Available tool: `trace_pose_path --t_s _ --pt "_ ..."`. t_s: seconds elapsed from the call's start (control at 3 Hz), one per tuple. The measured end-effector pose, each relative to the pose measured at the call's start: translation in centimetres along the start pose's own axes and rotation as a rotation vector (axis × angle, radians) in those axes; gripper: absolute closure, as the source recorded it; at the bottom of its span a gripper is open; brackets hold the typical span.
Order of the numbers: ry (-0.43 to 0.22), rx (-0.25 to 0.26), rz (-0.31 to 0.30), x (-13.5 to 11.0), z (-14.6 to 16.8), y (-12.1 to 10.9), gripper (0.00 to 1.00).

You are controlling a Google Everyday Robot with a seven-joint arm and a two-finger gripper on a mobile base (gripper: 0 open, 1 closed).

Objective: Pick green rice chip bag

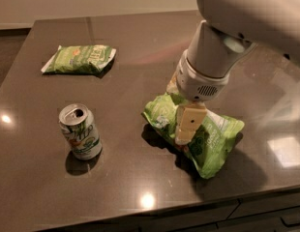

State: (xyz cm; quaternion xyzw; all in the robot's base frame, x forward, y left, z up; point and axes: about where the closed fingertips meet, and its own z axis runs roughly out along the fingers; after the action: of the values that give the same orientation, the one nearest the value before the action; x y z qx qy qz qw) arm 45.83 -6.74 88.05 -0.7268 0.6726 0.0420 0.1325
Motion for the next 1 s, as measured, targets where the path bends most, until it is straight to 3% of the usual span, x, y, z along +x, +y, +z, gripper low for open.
trace_pose_path --t_s 0.33,1.0 --pt "-0.002 -0.001 -0.022 -0.1 0.3 0.0 0.44" --pt "-0.073 -0.016 -0.070 -1.2 -2.3 0.0 0.91"
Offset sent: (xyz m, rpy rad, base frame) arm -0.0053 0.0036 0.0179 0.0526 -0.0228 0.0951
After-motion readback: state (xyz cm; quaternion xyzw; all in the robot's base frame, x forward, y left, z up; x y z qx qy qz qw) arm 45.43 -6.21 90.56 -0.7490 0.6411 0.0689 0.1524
